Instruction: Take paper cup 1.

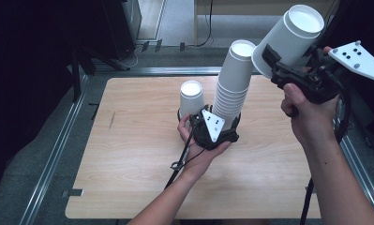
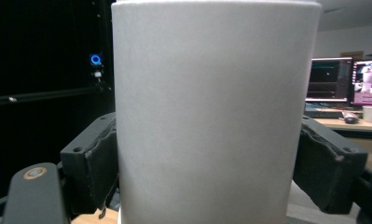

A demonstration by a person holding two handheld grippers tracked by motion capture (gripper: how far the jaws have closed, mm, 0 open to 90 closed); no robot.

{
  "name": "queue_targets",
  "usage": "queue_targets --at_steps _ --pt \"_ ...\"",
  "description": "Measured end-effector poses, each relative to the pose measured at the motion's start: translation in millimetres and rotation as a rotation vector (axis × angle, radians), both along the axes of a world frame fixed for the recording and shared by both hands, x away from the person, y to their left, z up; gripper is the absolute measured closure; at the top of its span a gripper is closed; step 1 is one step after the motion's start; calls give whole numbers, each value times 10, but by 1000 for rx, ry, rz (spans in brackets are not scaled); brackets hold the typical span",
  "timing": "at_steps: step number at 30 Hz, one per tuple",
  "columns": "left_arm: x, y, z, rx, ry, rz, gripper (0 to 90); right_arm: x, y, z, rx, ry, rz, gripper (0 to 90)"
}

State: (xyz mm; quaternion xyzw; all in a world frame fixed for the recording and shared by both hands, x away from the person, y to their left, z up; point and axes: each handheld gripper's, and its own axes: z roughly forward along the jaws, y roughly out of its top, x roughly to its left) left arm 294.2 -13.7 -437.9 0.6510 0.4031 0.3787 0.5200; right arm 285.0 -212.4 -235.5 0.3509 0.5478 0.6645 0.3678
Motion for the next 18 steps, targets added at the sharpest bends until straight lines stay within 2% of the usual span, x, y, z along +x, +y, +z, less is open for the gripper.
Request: queue_targets --at_steps 6,14,18 --pt "-112 161 -9 -26 7 6 64 -104 -67 -60 -18 2 -26 166" --pt "-201 332 -41 -28 23 26 64 -246 -120 -228 -64 22 -57 166" --pt "-254 422 -75 -32 41 36 64 -326 -176 -323 -53 27 -59 166"
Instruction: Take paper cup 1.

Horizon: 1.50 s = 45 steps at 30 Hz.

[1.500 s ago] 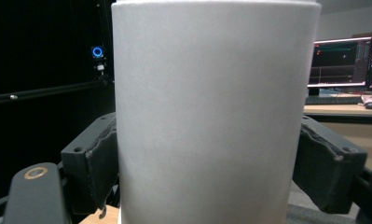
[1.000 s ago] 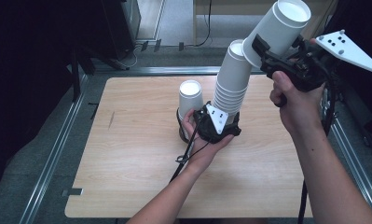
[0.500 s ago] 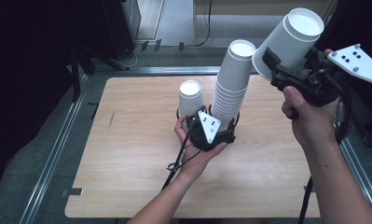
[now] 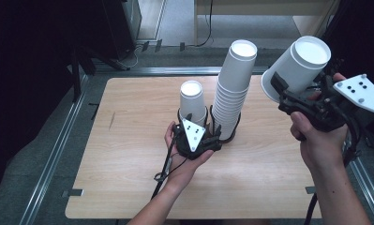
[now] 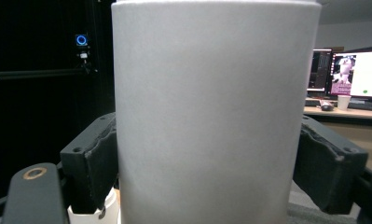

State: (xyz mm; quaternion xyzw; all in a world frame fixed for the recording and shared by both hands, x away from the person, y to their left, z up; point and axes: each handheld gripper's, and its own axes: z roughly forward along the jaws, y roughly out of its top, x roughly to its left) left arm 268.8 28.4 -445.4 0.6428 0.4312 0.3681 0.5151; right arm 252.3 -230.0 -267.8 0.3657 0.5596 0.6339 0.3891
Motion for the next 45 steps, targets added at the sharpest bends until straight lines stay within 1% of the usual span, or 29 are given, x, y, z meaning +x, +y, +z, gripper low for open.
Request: queue_targets --at_steps 2,5,8,11,13,17,20,21,23,25,27,29,32,35,38,39,40,41,42,43,45 --pt "-32 38 -19 0 8 2 64 -33 -23 -42 1 2 -7 167" --pt "-85 80 -37 -10 1 -2 64 -83 -38 -112 -2 3 -15 166" --pt "-142 120 -50 -13 -6 9 64 -115 -51 -167 10 10 2 166" --pt "-187 152 -65 -11 -3 4 64 -152 -55 -242 10 19 1 166" --pt "-216 179 -81 -9 0 6 64 -179 -49 -296 6 20 -17 166" --pt "-255 240 -130 -14 12 11 64 -234 -25 -440 9 34 -35 166" --pt "-286 304 -184 -17 25 23 64 -271 -15 -567 -2 47 -30 167" --pt "-295 322 -199 -16 27 26 64 -279 -14 -597 -2 50 -25 168" --pt "-333 347 -221 11 13 45 64 -297 -15 -672 -2 66 -7 169" --pt "-371 369 -241 29 1 49 64 -318 -6 -755 -22 72 -13 170" --pt "-406 396 -274 38 1 55 64 -330 6 -845 -37 81 0 170" --pt "-436 440 -314 34 9 62 64 -331 21 -937 -47 98 16 171" --pt "-469 515 -361 25 22 76 64 -327 66 -1087 -56 117 20 171" --pt "-474 580 -388 38 34 79 64 -321 100 -1197 -60 129 11 171" --pt "-484 641 -410 37 35 87 64 -318 118 -1289 -61 141 7 171" --pt "-485 651 -421 37 34 88 64 -320 125 -1333 -71 142 0 171" --pt "-486 668 -442 47 35 89 64 -321 126 -1360 -75 143 -2 171" --pt "-485 684 -459 60 36 88 64 -315 132 -1405 -76 154 -1 171" --pt "-483 698 -478 63 41 88 64 -304 137 -1435 -82 164 2 171" --pt "-480 718 -494 62 43 89 64 -301 144 -1460 -90 169 7 170" --pt "-474 753 -515 56 55 90 64 -309 159 -1504 -110 161 3 170"
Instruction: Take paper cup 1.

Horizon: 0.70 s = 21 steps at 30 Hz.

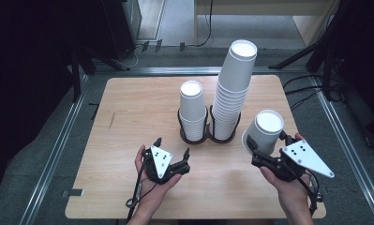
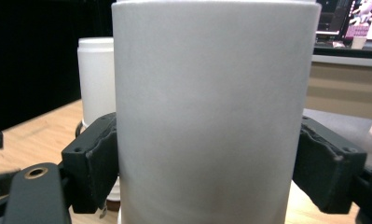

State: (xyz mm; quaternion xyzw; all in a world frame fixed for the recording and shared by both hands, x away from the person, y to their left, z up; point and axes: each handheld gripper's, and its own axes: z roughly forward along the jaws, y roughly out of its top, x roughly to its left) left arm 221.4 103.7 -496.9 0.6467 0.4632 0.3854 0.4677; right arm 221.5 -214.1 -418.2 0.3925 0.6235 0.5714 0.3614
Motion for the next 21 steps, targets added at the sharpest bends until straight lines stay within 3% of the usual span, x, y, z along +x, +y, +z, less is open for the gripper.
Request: queue_targets --at_steps 3,7,10,13,16,21 --pt "-3 45 -6 -3 6 1 64 3 47 -91 -50 -2 -2 170" --pt "-26 69 9 -13 5 -11 64 22 104 -192 -45 28 16 170" --pt "-43 67 23 -20 9 -30 64 18 154 -232 -85 18 11 170" --pt "-56 51 46 -35 9 -58 64 6 199 -268 -140 -7 -5 170" --pt "-73 28 67 -38 9 -91 64 -18 270 -336 -244 -49 -27 169" --pt "-97 15 107 -49 16 -144 64 -41 374 -422 -356 -106 -40 169"
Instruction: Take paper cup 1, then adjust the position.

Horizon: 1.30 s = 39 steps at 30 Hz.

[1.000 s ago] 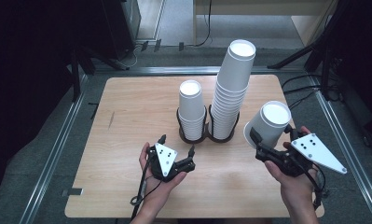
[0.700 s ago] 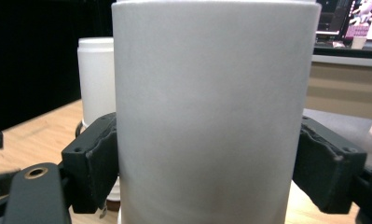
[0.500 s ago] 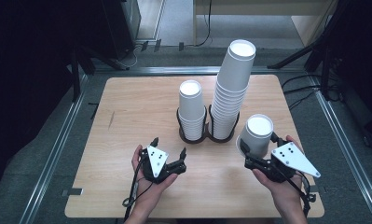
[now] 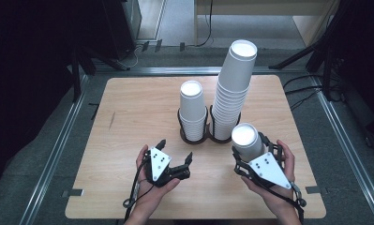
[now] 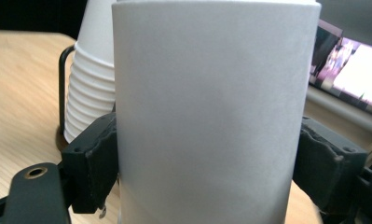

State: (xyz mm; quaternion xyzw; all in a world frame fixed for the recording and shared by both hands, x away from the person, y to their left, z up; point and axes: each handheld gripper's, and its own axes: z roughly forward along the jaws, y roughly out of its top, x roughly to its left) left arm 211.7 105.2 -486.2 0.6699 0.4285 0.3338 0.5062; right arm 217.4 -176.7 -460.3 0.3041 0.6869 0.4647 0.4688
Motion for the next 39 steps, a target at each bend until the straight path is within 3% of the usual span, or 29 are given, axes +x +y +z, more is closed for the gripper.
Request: queue_targets --at_steps 2,5,11,16,20,27,39 --pt "-14 -10 13 0 -2 -30 64 -20 46 -46 -63 -52 22 168" --pt "-29 -21 29 -19 10 -76 64 -41 119 -109 -156 -93 29 169" --pt "-52 -68 43 -12 12 -136 64 -47 226 -223 -285 -134 35 168" --pt "-56 -86 38 -27 39 -187 64 -57 290 -308 -364 -166 56 168" --pt "-74 -103 44 -44 47 -221 65 -71 331 -381 -395 -175 88 168" --pt "-84 -139 38 -34 56 -252 65 -99 420 -493 -483 -203 123 166" --pt "-100 -154 36 -21 55 -276 85 -120 469 -551 -519 -215 151 165"
